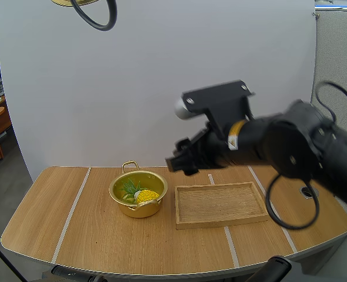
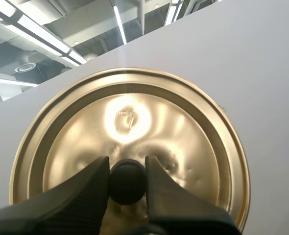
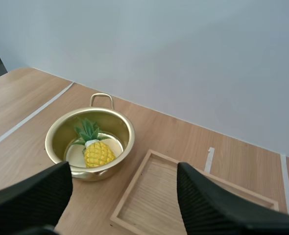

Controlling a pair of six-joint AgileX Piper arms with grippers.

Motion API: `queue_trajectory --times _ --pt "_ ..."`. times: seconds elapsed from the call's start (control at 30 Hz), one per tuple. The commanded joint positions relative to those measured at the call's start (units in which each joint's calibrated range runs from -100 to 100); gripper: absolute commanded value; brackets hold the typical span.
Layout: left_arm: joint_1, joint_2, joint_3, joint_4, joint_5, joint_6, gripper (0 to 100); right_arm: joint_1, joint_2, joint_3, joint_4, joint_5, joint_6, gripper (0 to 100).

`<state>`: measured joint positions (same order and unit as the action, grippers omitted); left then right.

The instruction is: Open the pot, put the pineapple inside, and close it

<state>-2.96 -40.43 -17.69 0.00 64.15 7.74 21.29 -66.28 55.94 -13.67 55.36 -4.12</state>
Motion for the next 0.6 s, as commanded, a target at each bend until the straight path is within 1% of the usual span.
queue_trajectory --times 0.0,0.17,0.2,0.23,0.27,0.3,0.33,0.37,0.57 --pt "-0.04 -0.31 -0.55 0.00 -1.89 -0.52 0 -3.36 -10.01 6.46 2.67 4.43 -0.20 100" --pt "-0.04 -0.31 -0.55 0.00 -1.89 -0.52 0 -4.48 -13.69 8.56 3.02 8.12 -0.39 100" --pt "-0.04 -0.31 -0.55 0.00 -1.89 -0.52 0 -4.50 -14.13 8.85 3.77 8.68 -0.95 84" --pt "-0.04 -0.31 -0.55 0.00 -1.89 -0.52 0 -4.61 -14.28 8.83 4.70 9.48 -1.81 65" --pt "-0.04 -0.31 -0.55 0.00 -1.89 -0.52 0 -4.69 -14.54 8.83 5.97 10.30 -2.98 45" --pt "-0.04 -0.31 -0.55 0.00 -1.89 -0.52 0 -4.86 -14.68 8.83 7.45 11.24 -3.95 22" --pt "-0.04 -0.31 -0.55 0.00 -1.89 -0.52 0 -4.85 -14.68 8.83 8.91 12.18 -4.40 3" --pt "-0.04 -0.31 -0.55 0.00 -1.89 -0.52 0 -4.94 -14.68 8.83 10.33 12.95 -5.14 0" --pt "-0.04 -0.31 -0.55 0.00 -1.89 -0.52 0 -5.04 -14.68 8.83 14.57 13.51 -9.32 0"
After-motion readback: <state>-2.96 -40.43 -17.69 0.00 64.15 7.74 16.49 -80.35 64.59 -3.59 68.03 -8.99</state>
